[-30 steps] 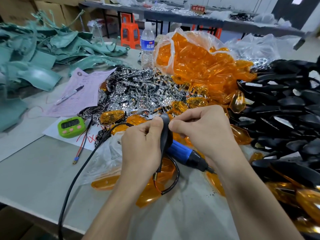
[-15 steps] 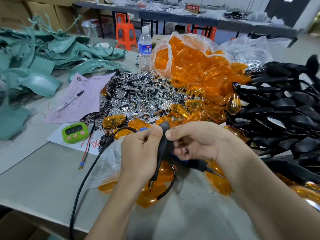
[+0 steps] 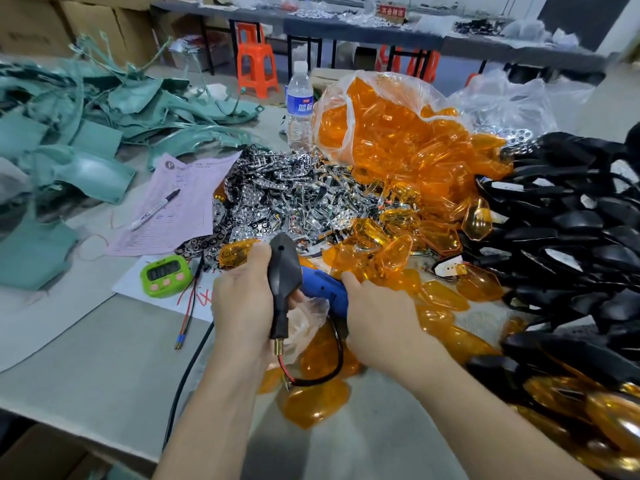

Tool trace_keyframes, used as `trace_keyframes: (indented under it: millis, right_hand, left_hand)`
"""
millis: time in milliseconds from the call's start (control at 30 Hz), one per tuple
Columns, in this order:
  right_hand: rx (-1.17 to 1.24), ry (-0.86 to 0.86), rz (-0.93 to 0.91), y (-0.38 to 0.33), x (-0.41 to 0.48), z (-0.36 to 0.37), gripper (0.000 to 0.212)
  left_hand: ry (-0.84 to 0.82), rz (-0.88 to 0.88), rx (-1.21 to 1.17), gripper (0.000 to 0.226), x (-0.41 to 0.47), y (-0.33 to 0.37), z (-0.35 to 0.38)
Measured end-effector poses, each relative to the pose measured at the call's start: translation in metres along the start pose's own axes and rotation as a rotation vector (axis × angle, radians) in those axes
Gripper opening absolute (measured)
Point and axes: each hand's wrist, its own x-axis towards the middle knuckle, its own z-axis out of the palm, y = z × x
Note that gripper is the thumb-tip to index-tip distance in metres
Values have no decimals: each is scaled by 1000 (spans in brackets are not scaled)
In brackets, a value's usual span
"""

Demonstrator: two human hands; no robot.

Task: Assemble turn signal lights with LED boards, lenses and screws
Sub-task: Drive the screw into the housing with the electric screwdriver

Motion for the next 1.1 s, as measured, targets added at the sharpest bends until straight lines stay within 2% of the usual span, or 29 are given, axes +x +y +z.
trace_keyframes:
  millis: [100,200,333,467,600,667,700,800,833,900,1033,1100]
  right_hand:
    - [18,88,76,-4,4,13,65]
    - [117,158,110,0,2,5,55]
    - [374,394,100,21,2,-36,50]
    - [587,577,157,43,8,-78,45]
    - [777,748,278,52,10,-88,39]
    - [869,823,362,56,10,-87,40]
    - [922,856,396,58,11,-86,39]
    - [1219,921,418,59,14,-84,29]
    - [1363,939,383,57,15,-84,25]
    - [1647,941,306,50,17,-83,18]
    - [1925,860,239,33,15,-84,24]
    - [2035,835,242,26,14,-90,23]
  left_hand:
    - [-20,86,12,53,2,6,-2]
    - [-3,144,-5,52,6,11,-8]
    - [79,112,-47,39,18,18,-22]
    - [64,111,-68,42,18,23,-22]
    - [-94,38,-271,42,19,34,-22]
    - [-200,-8,-372,49,23,37,-26]
    - [-202,-27,-382,52,27,38,-28]
    - [-77,-71,-237,42,39,32,-24]
    - [-24,-74,-146,37,42,27,-20]
    - [47,-34,67,42,40,13,-7]
    - [-21,150,440,65,17,-13,15]
    - [-28,223,539,65,13,-24,20]
